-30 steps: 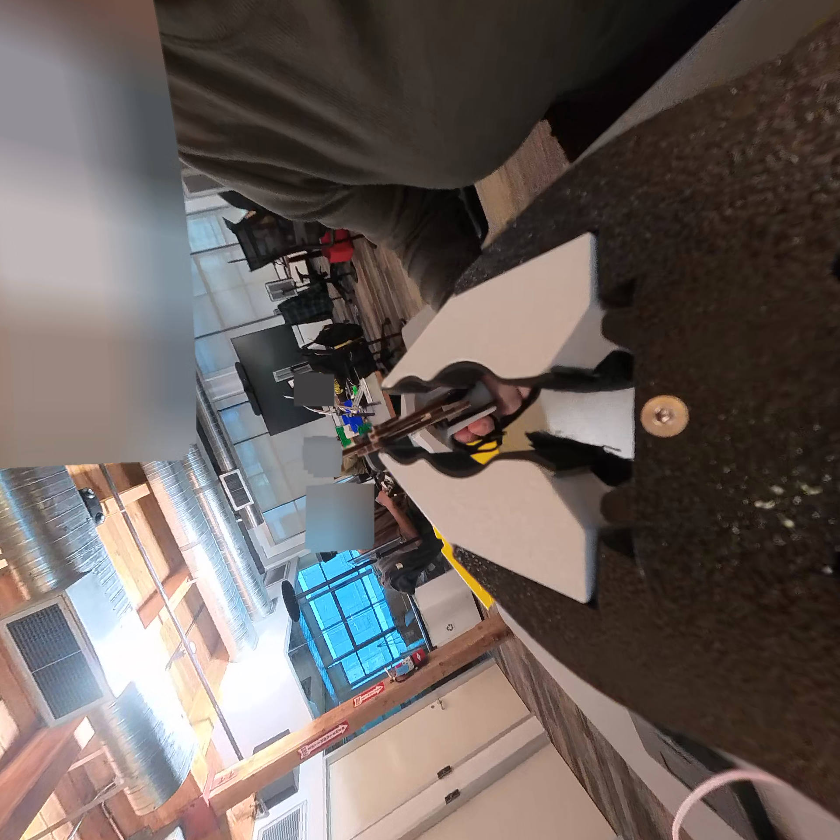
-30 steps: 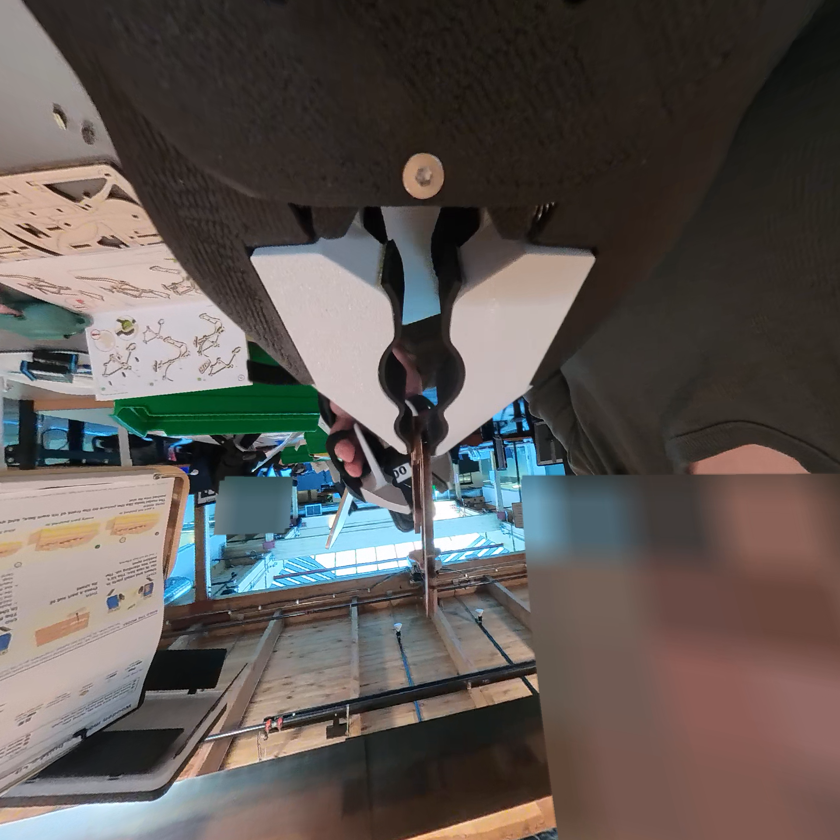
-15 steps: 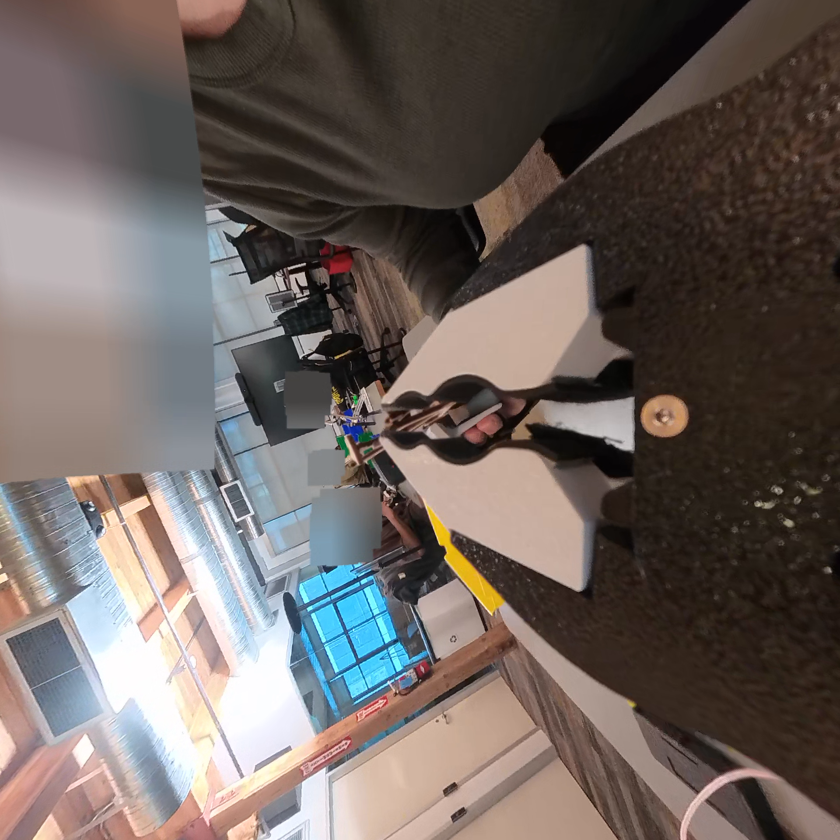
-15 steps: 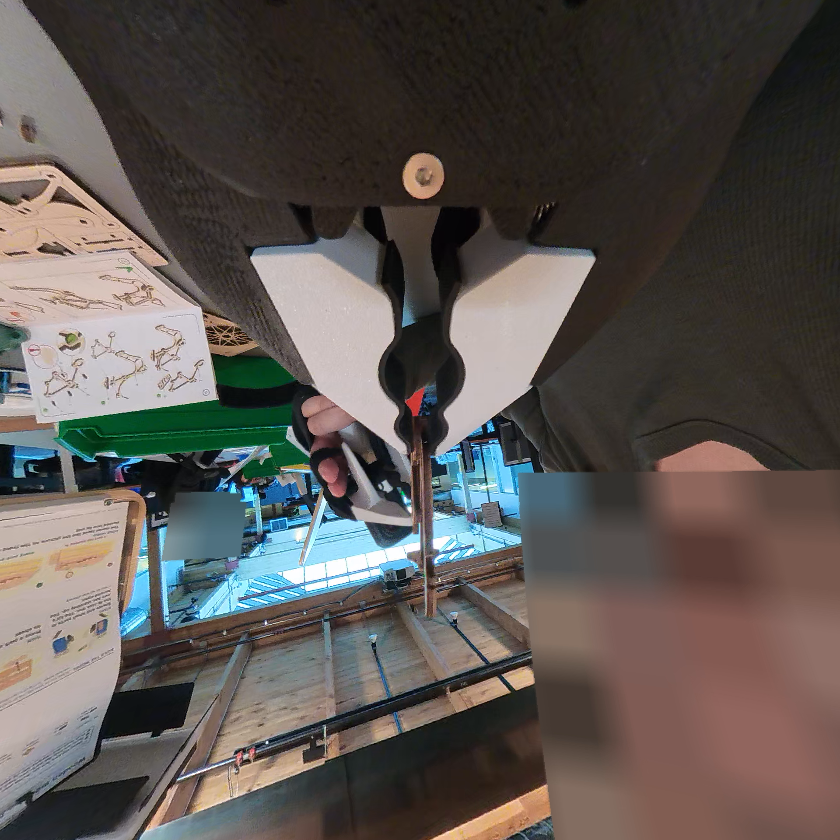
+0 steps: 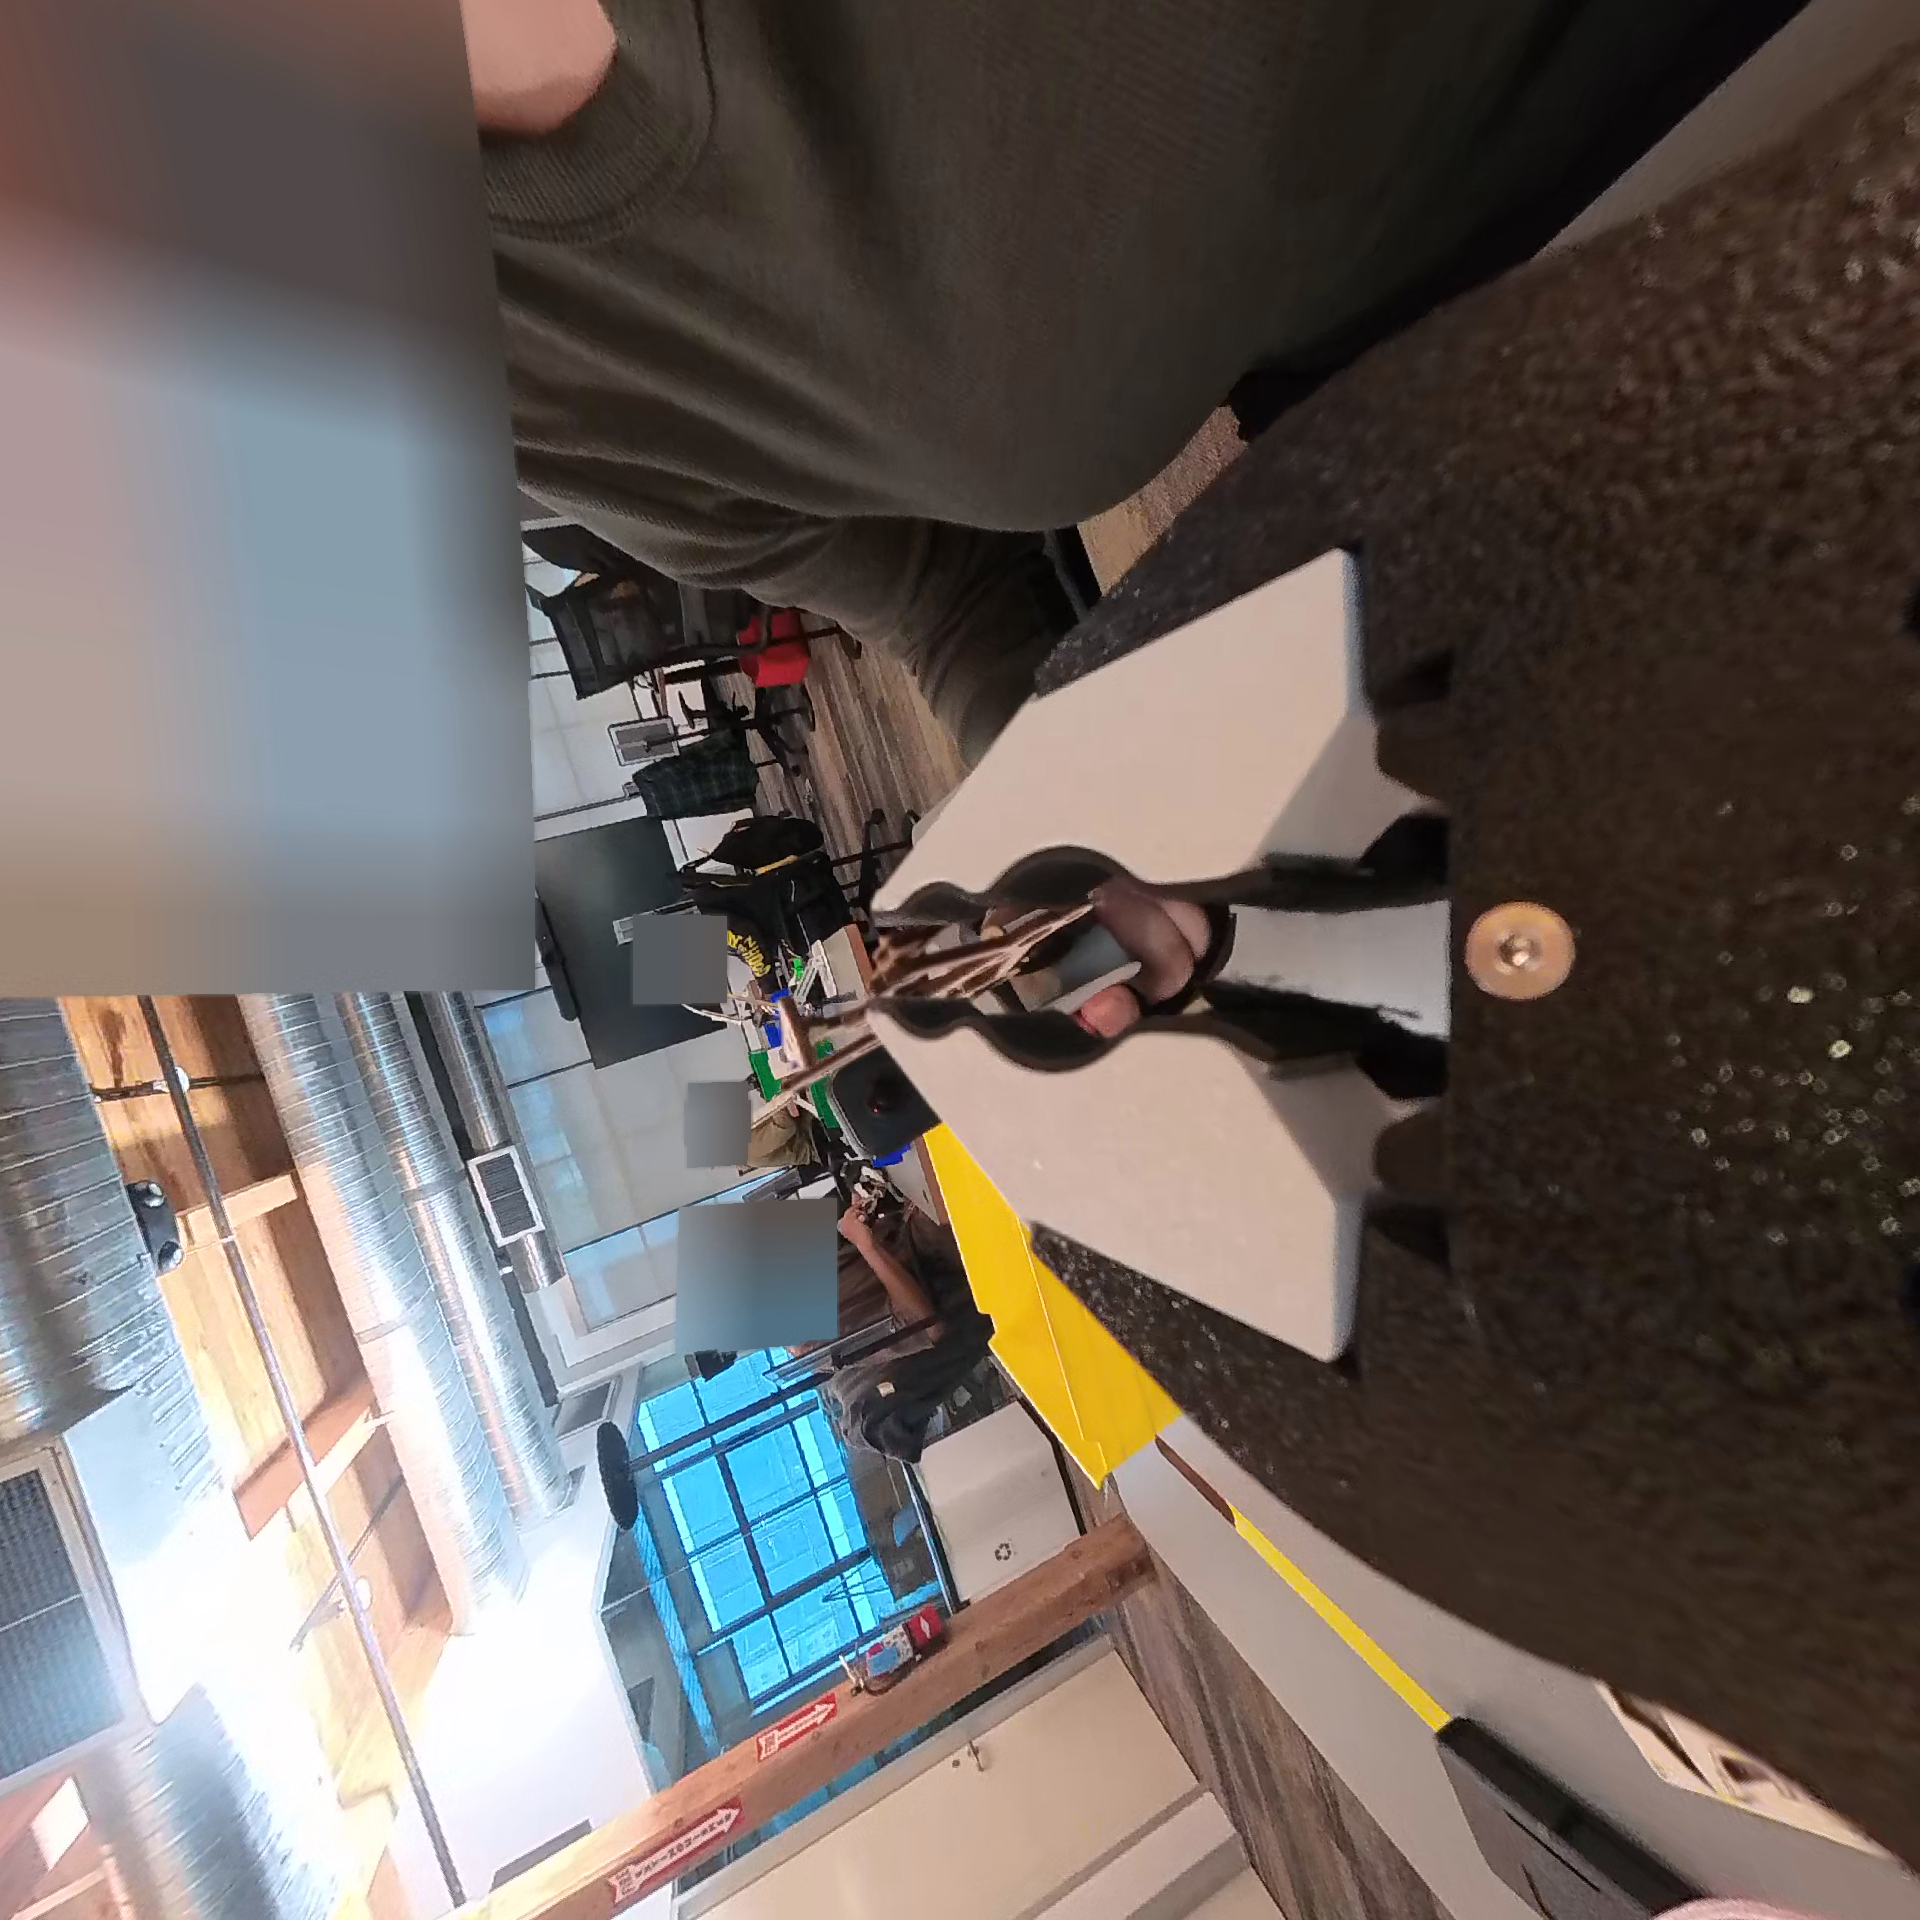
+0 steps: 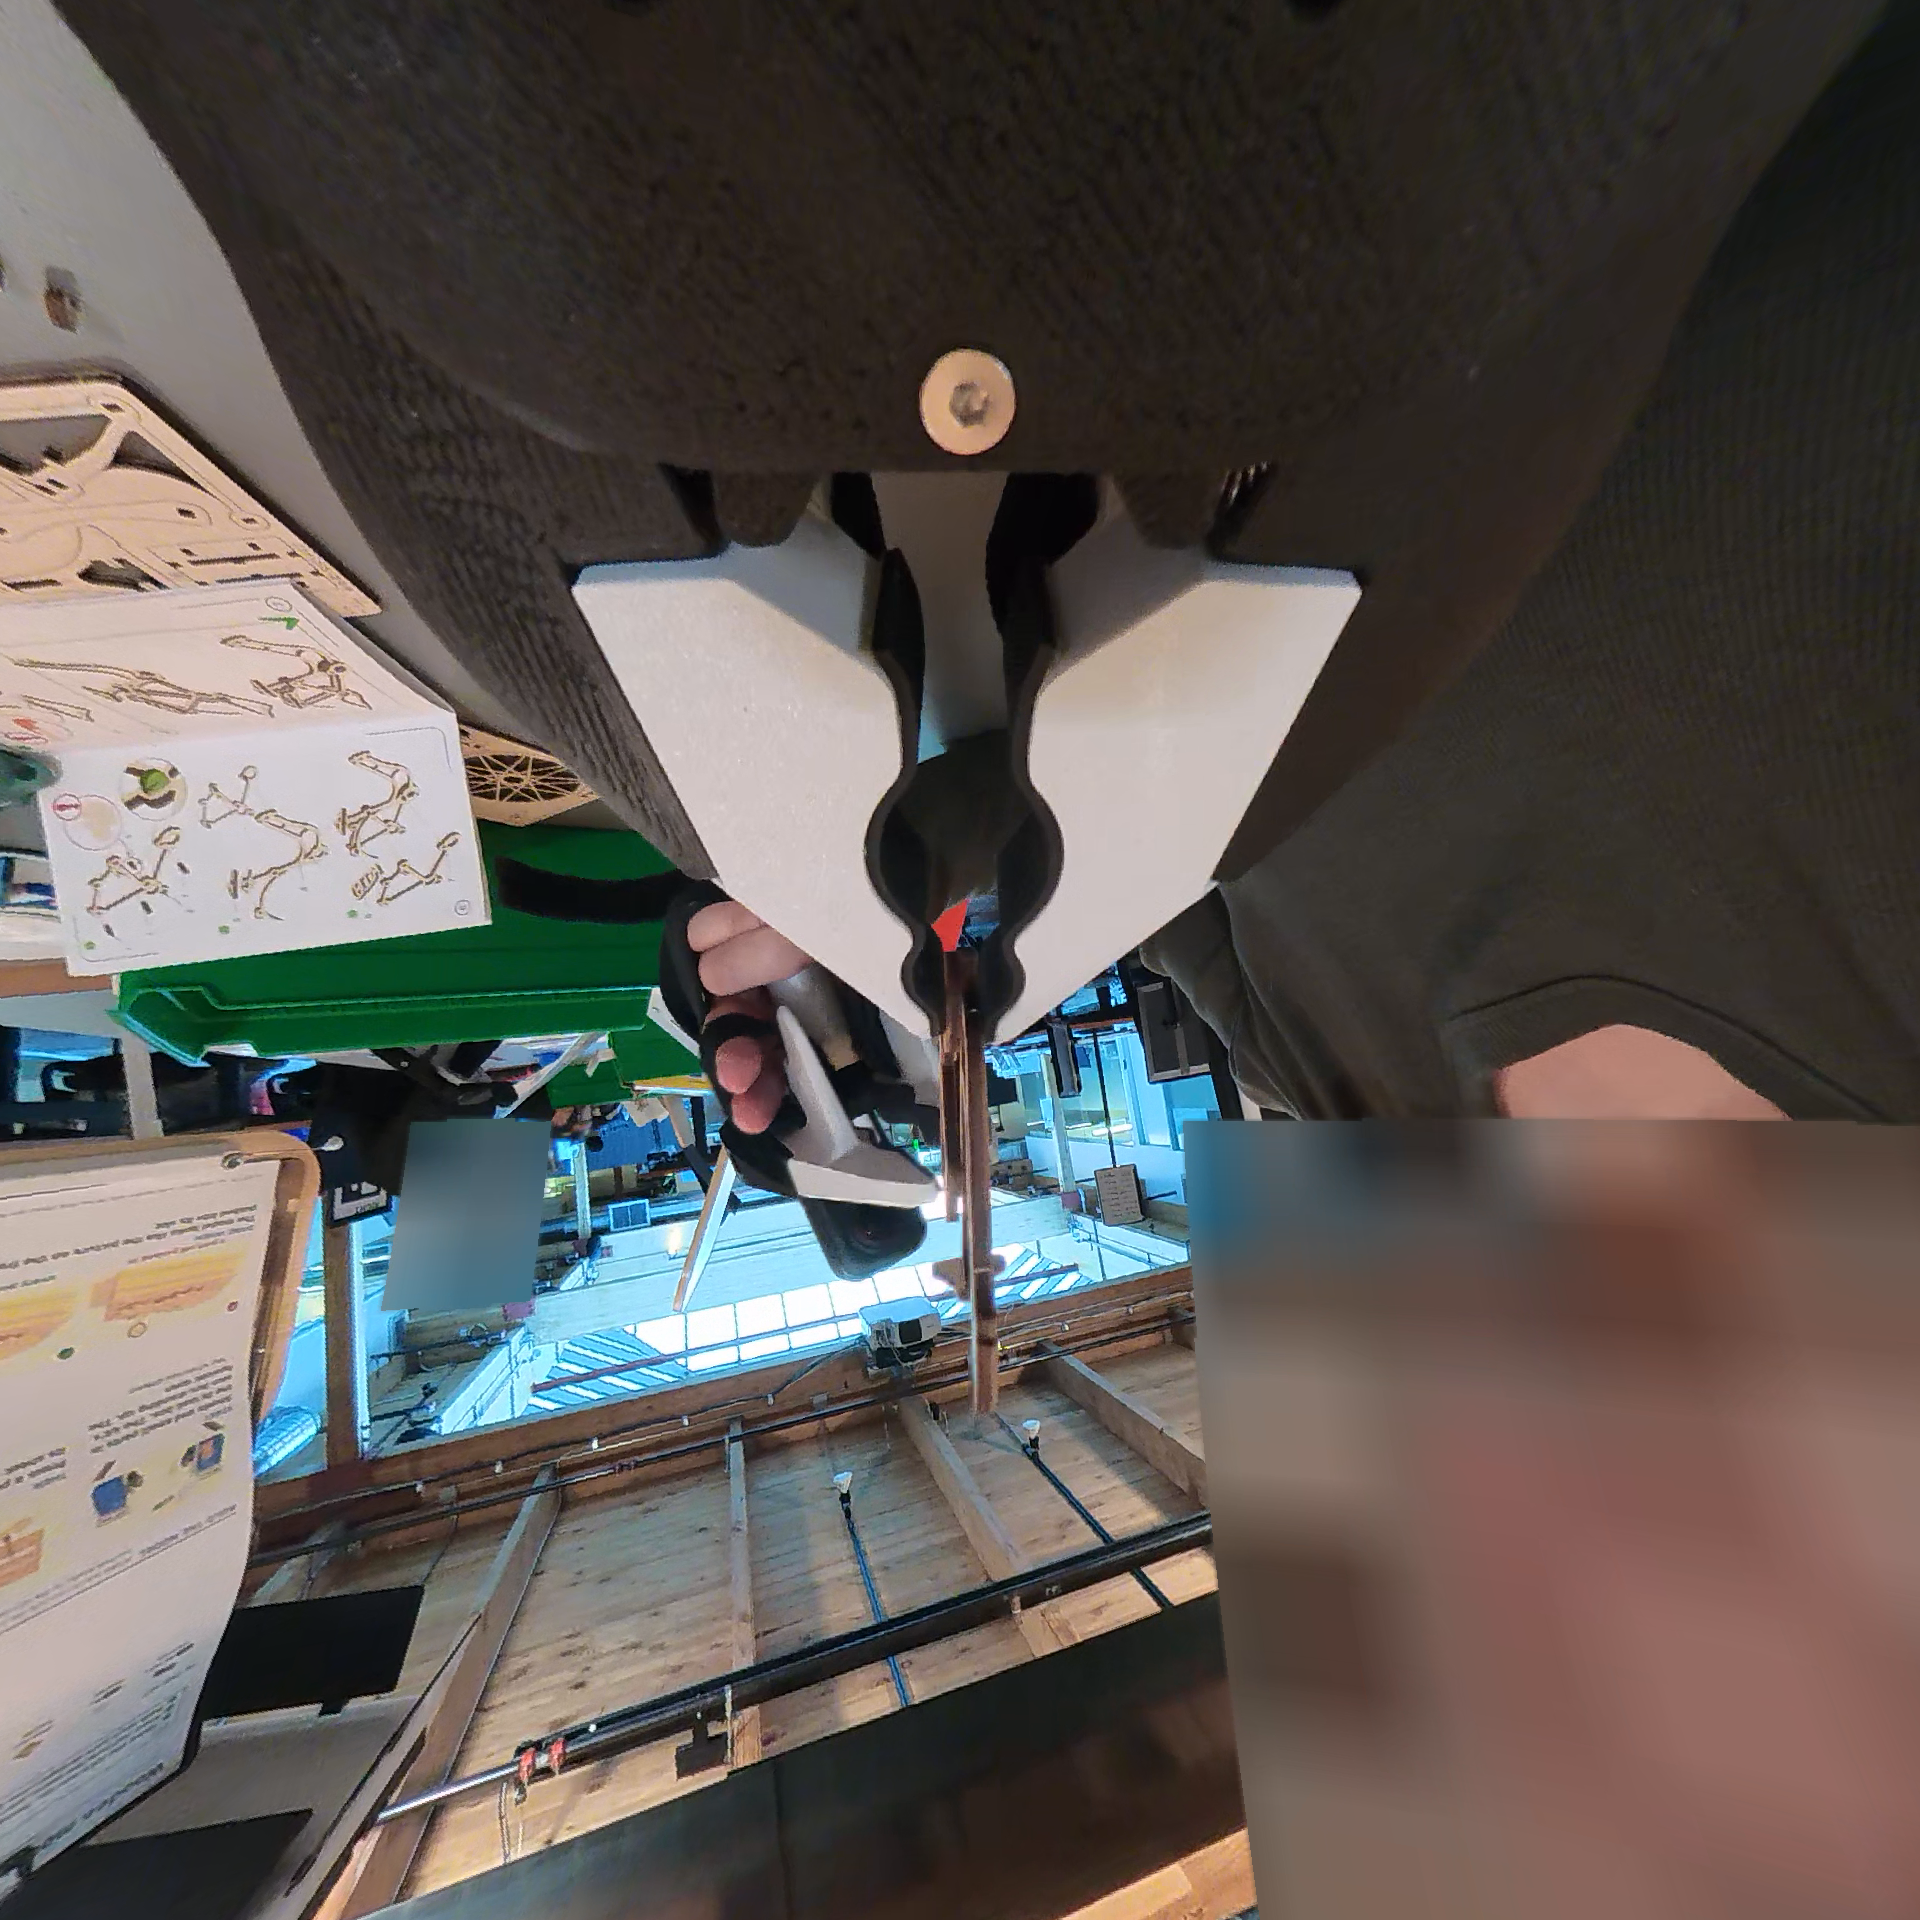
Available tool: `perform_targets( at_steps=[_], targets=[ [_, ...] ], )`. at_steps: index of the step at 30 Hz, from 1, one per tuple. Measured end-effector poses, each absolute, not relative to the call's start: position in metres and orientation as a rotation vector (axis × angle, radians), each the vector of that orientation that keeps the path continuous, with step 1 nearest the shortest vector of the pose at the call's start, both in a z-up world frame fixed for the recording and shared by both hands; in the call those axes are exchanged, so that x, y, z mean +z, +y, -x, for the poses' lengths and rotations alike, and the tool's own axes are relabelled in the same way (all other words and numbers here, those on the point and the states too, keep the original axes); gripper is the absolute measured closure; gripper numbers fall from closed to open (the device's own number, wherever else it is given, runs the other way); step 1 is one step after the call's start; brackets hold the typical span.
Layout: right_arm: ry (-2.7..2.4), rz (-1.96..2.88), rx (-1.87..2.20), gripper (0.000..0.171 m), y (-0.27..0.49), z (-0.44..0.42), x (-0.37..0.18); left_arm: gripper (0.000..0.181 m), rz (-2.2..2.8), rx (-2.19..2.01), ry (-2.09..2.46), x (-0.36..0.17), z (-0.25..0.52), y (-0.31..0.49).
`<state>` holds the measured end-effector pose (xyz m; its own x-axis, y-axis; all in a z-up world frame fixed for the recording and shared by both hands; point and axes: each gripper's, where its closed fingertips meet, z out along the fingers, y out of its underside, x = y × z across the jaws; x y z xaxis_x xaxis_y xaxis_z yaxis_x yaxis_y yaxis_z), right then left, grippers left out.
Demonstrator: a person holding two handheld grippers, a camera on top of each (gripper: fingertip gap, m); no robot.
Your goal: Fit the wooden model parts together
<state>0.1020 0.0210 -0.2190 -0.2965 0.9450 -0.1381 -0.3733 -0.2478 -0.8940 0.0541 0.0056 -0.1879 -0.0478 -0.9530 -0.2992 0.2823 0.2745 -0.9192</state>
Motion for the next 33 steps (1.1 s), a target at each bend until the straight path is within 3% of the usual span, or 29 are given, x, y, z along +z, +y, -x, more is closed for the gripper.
perform_targets(
  at_steps=[33],
  targets=[
    [-0.826,1.067,1.532,0.168,0.058,-0.105,-0.228,0.176,0.991,-1.330,0.982,-0.205,-0.053,0.054]
  ],
)
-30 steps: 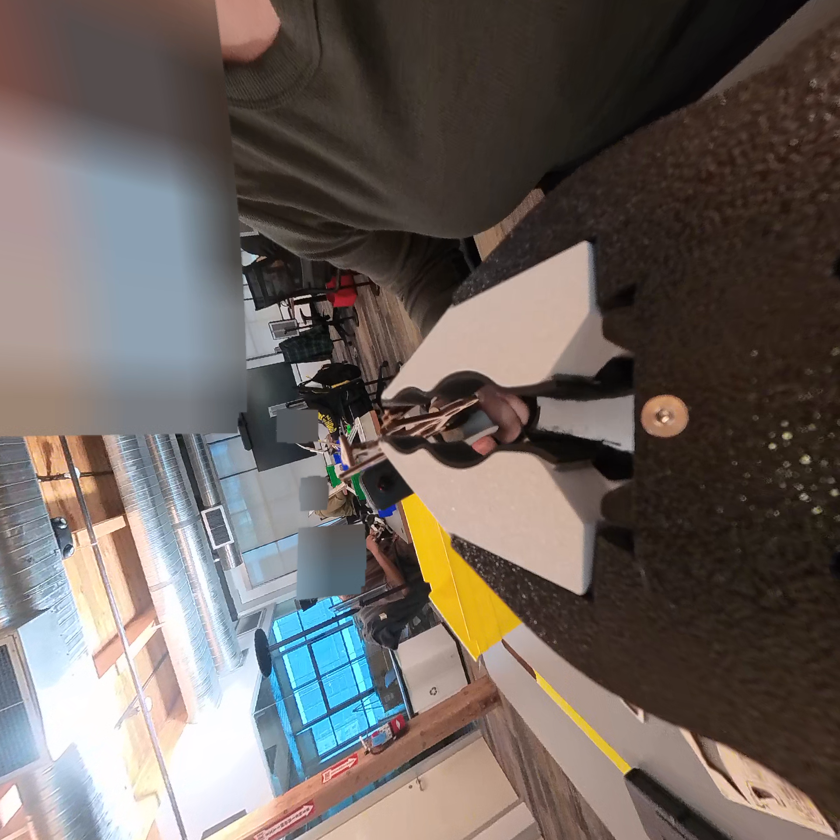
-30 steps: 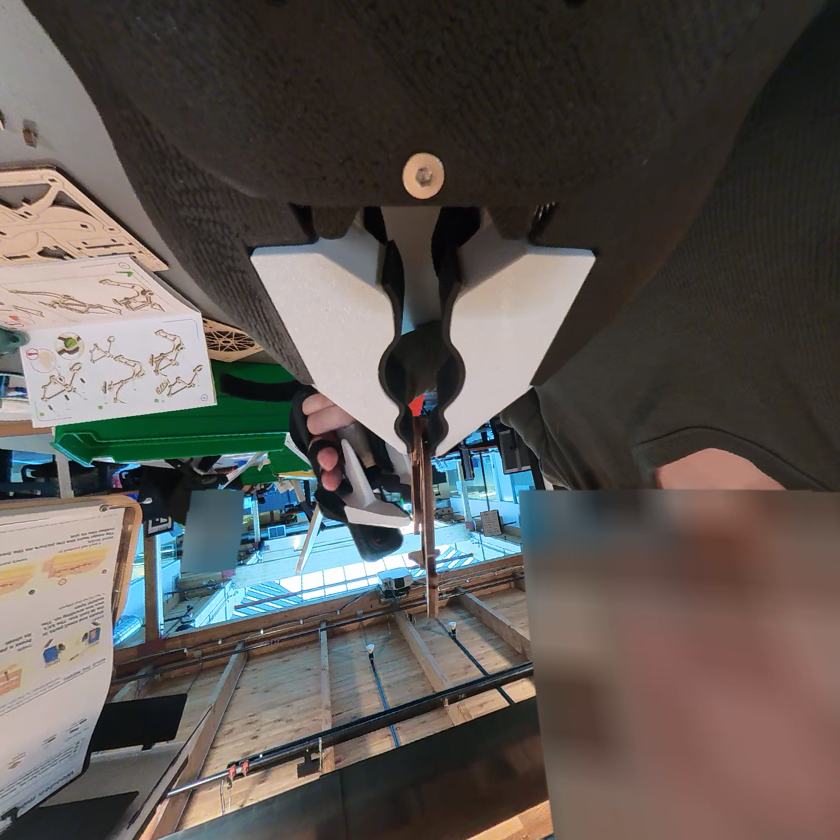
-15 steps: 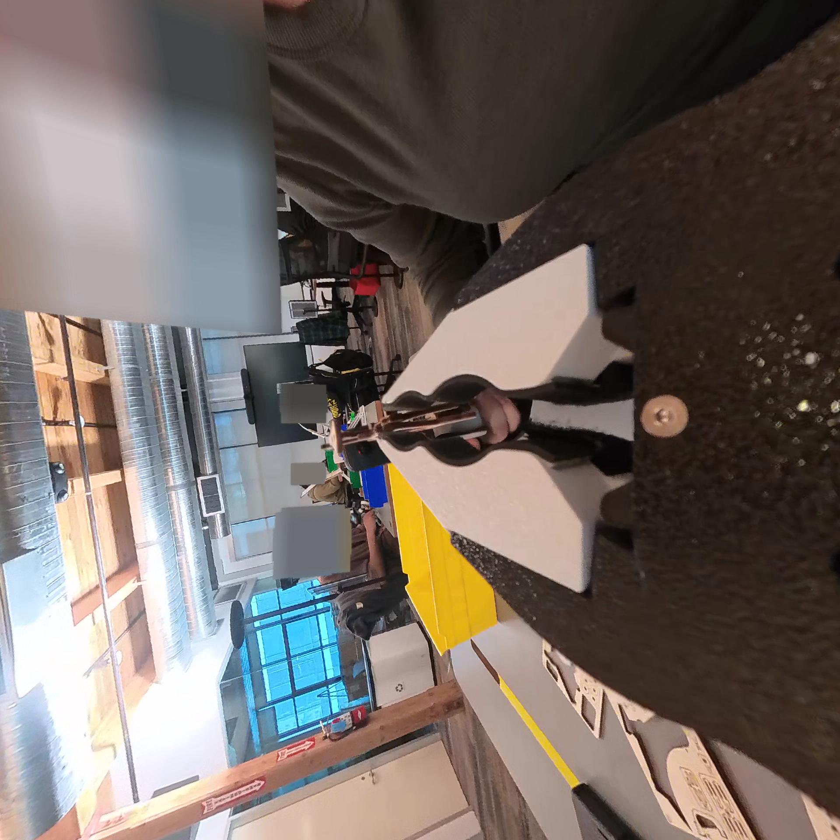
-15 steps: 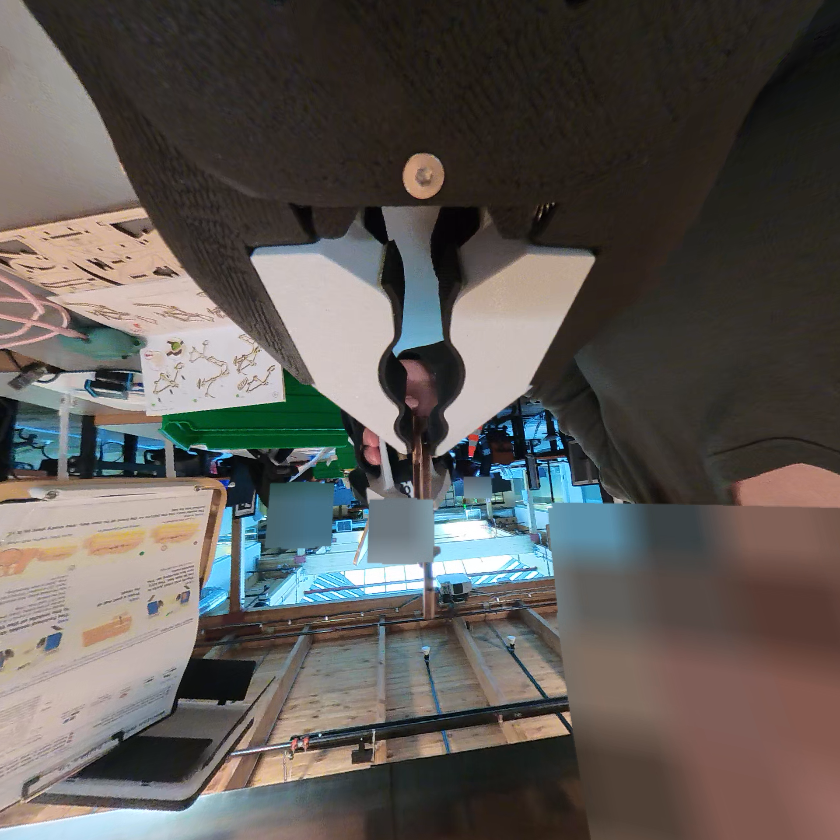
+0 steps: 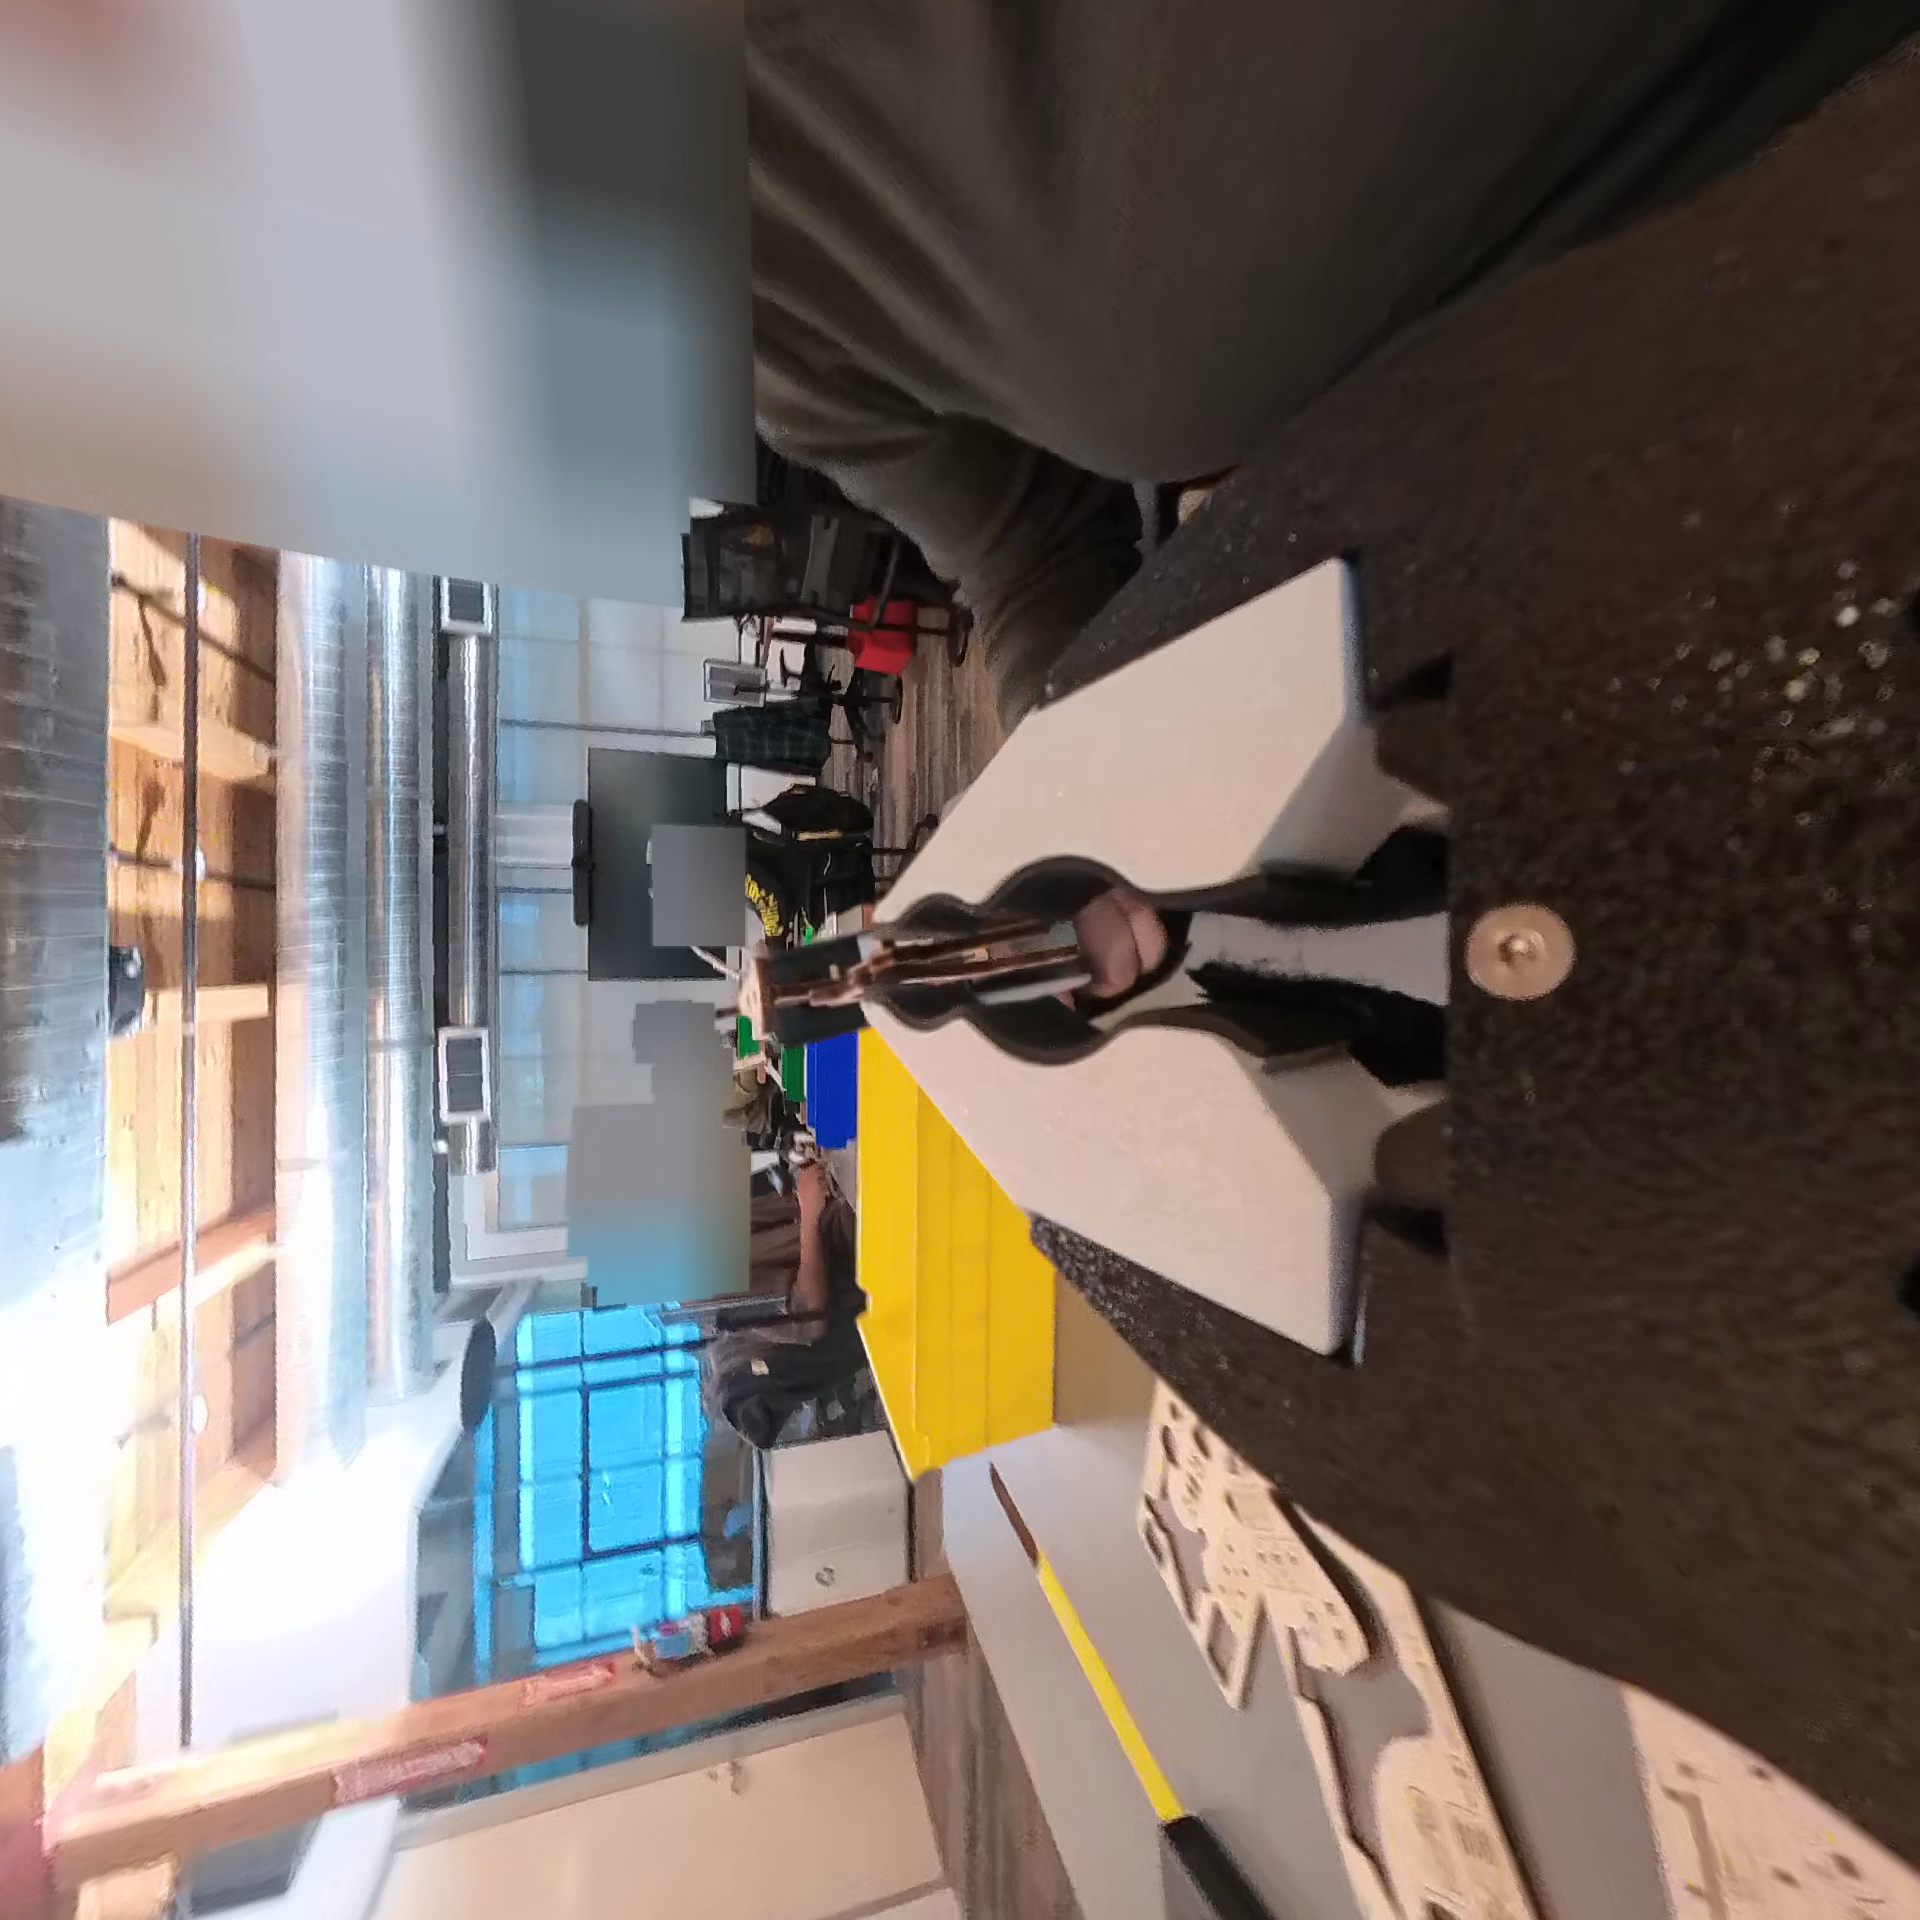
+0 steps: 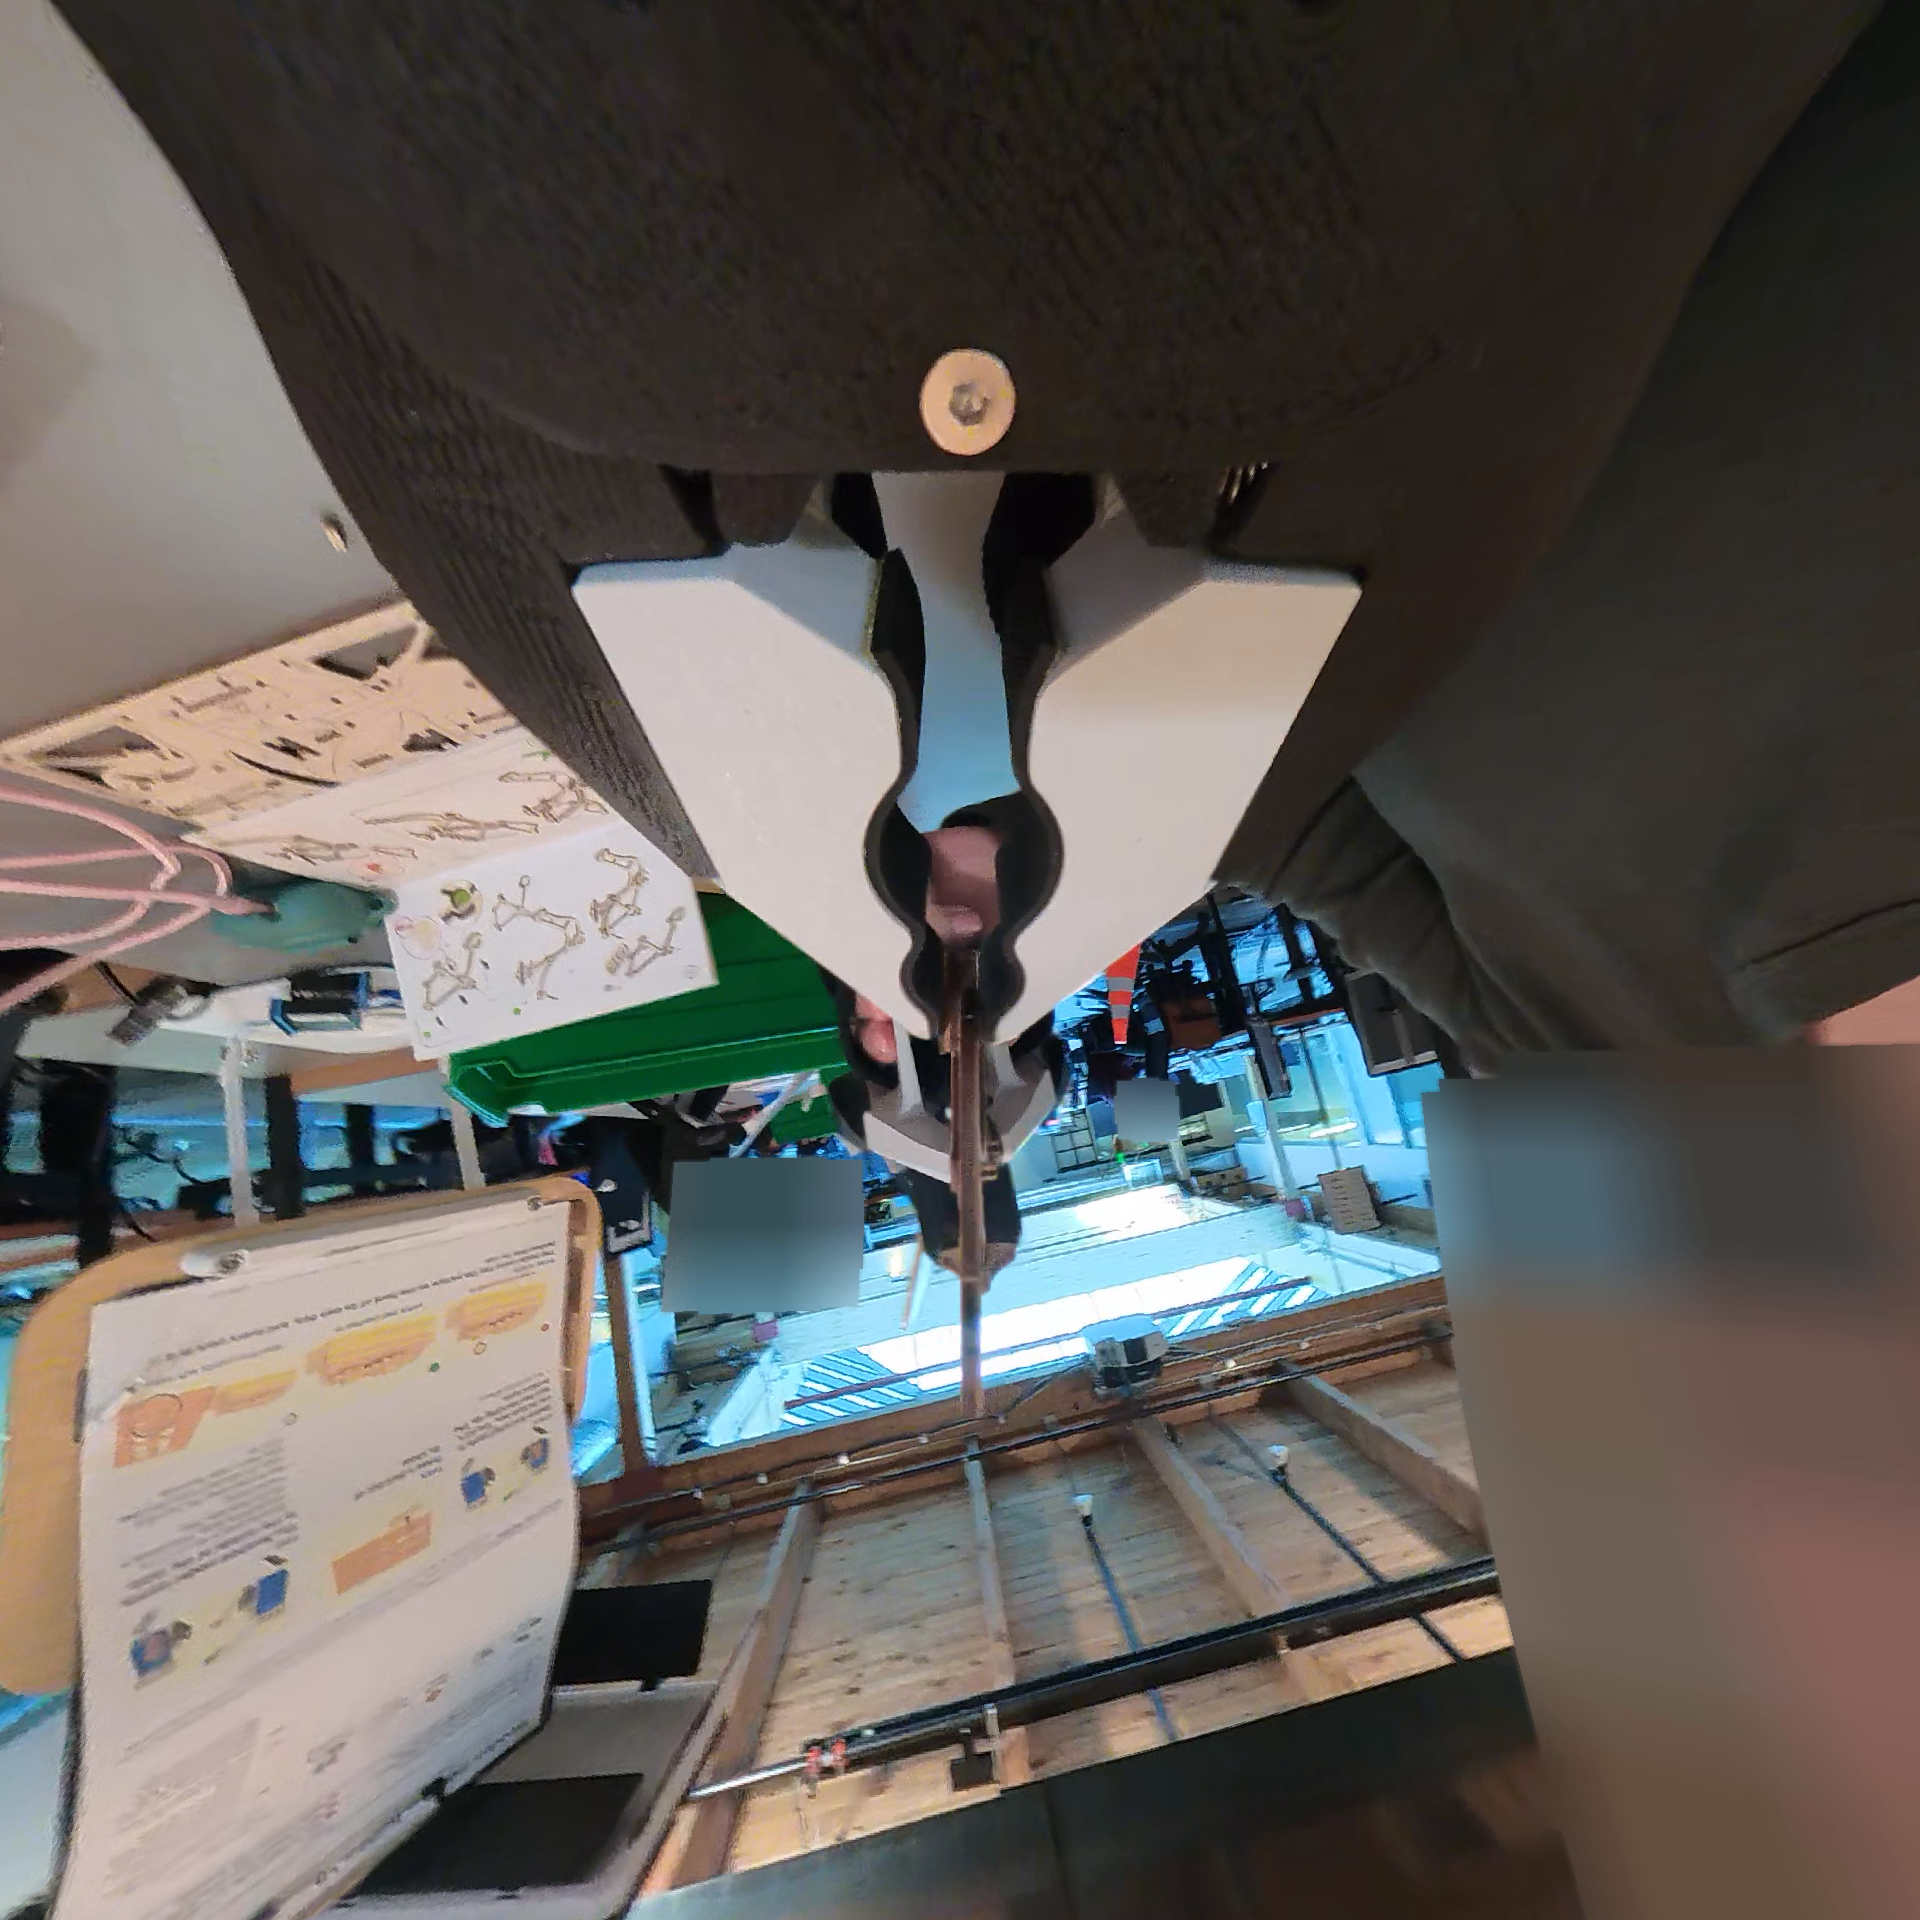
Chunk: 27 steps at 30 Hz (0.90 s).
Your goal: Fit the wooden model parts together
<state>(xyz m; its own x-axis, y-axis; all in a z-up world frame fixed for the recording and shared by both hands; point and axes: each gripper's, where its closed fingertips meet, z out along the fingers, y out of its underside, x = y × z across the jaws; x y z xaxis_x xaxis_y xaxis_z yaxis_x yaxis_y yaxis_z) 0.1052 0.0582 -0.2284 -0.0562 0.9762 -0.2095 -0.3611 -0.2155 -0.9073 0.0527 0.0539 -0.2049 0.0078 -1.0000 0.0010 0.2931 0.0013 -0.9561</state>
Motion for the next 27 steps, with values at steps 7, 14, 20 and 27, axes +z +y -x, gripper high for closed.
perform_targets(
  at_steps=[7,14,20,27],
  targets=[
    [-0.479,1.335,1.697,0.167,0.108,-0.115,-0.256,0.176,1.352,-1.526,0.650,-0.243,-0.058,0.107],
    [-0.398,1.379,1.802,0.167,0.112,-0.115,-0.261,0.176,1.401,-1.634,0.566,-0.248,-0.058,0.111],
    [-0.334,1.367,1.898,0.167,0.113,-0.117,-0.261,0.177,1.400,-1.710,0.528,-0.248,-0.058,0.111],
    [-0.355,1.352,1.862,0.167,0.111,-0.116,-0.257,0.177,1.378,-1.726,0.535,-0.246,-0.059,0.109]
  ],
)
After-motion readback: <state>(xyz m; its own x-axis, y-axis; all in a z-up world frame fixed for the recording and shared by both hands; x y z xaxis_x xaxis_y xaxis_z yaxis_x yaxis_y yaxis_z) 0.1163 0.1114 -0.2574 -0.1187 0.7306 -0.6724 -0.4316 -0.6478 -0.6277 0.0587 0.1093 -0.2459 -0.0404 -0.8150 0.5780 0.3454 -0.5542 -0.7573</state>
